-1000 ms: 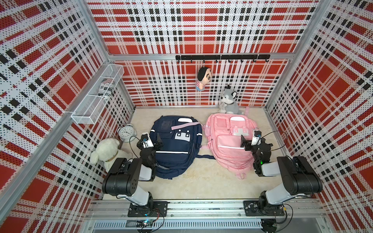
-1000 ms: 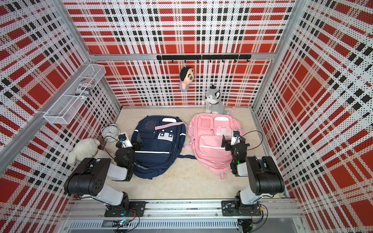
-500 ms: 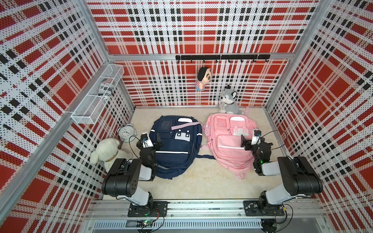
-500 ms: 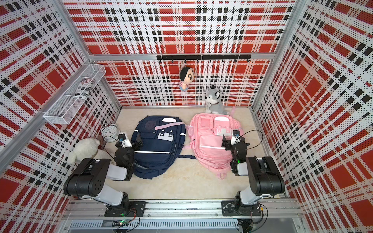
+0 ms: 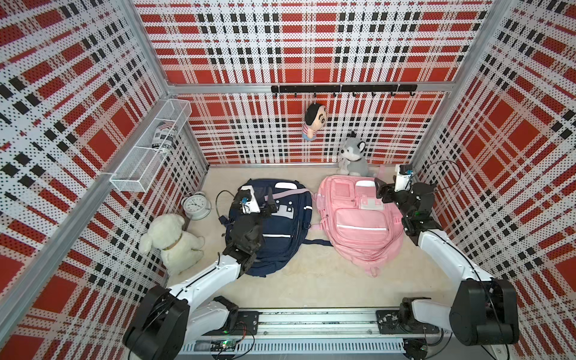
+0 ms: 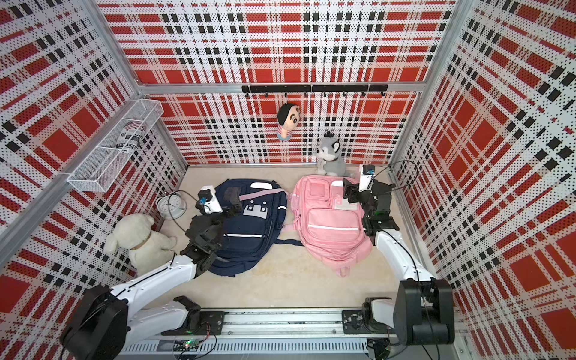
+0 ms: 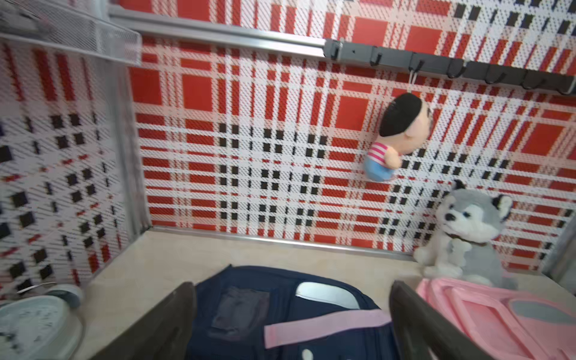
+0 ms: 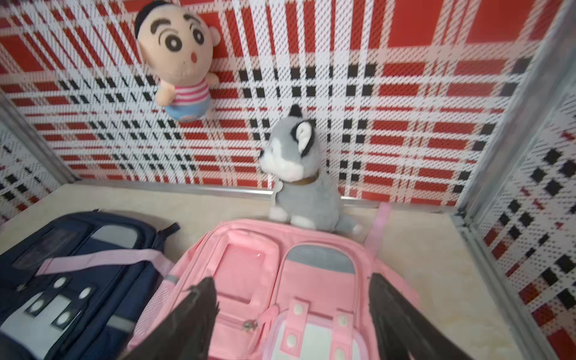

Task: Zip up the backpack
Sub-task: Adjust the backpack at the center of the board.

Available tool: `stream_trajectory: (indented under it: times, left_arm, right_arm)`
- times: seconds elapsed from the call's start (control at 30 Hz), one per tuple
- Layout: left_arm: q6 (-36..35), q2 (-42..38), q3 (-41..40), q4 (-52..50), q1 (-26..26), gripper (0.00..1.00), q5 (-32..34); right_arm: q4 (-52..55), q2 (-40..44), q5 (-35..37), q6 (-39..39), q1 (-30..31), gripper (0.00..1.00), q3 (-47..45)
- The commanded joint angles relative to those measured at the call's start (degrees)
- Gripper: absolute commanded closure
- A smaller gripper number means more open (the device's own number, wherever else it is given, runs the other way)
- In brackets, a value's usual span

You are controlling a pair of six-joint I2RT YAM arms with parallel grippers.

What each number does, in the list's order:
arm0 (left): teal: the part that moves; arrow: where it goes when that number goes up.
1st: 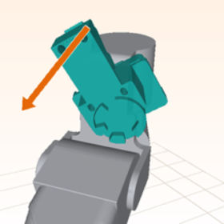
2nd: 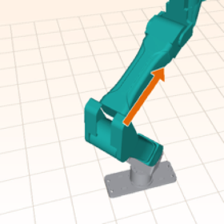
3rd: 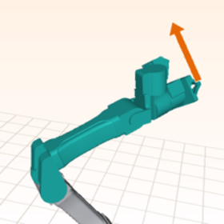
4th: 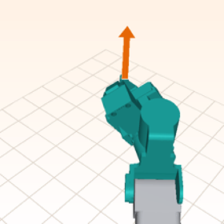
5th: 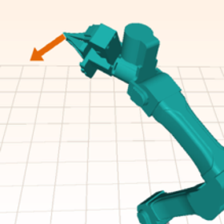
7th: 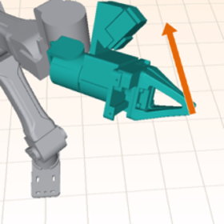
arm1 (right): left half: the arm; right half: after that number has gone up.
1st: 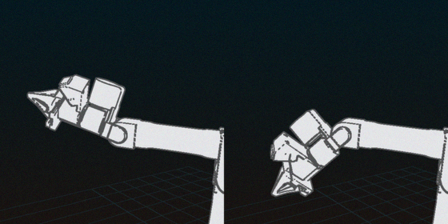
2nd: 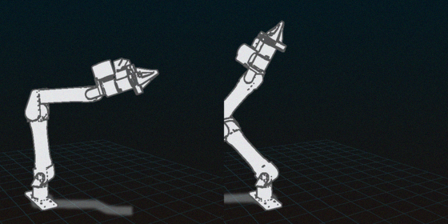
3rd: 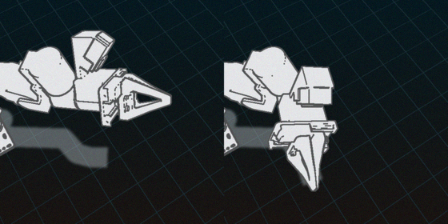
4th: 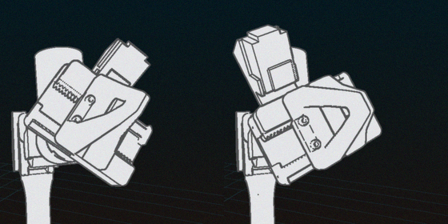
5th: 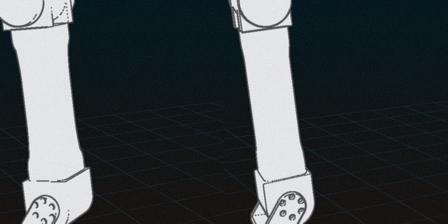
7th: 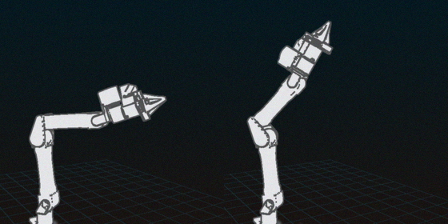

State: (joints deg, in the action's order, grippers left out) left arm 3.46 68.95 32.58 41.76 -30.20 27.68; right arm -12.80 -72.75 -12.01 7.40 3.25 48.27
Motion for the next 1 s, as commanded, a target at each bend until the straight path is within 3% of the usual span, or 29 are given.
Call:
stream_trajectory:
  times: [0.0,0.17,0.6,0.7,0.9,0.97]
  left_arm:
    - [4.3,8.4,11.2,-14.0,-4.4,0.02,-4.7]
    - [10.0,23.2,27.4,-23.2,-8.6,0.02,-9.0]
    - [29.0,46.7,46.3,-29.8,-6.5,0.23,-28.3]
    - [31.0,50.0,49.2,-31.0,-6.3,0.26,-29.2]
    - [33.3,55.3,52.9,-33.1,-5.2,0.31,-31.0]
    - [33.9,56.7,53.2,-31.8,-4.7,0.37,-32.8]
  right_arm:
    - [15.7,-1.9,-5.6,5.2,4.6,0.25,3.1]
    - [16.6,-2.0,-7.4,15.7,6.1,0.33,0.9]
    - [28.3,-5.0,-4.4,17.7,6.2,0.45,-2.6]
    - [26.6,-4.8,-6.2,19.6,6.4,0.46,-4.8]
    - [27.7,-2.0,-1.8,21.3,6.5,0.44,-7.9]
    - [29.4,-2.2,-0.3,21.5,6.5,0.44,-8.2]
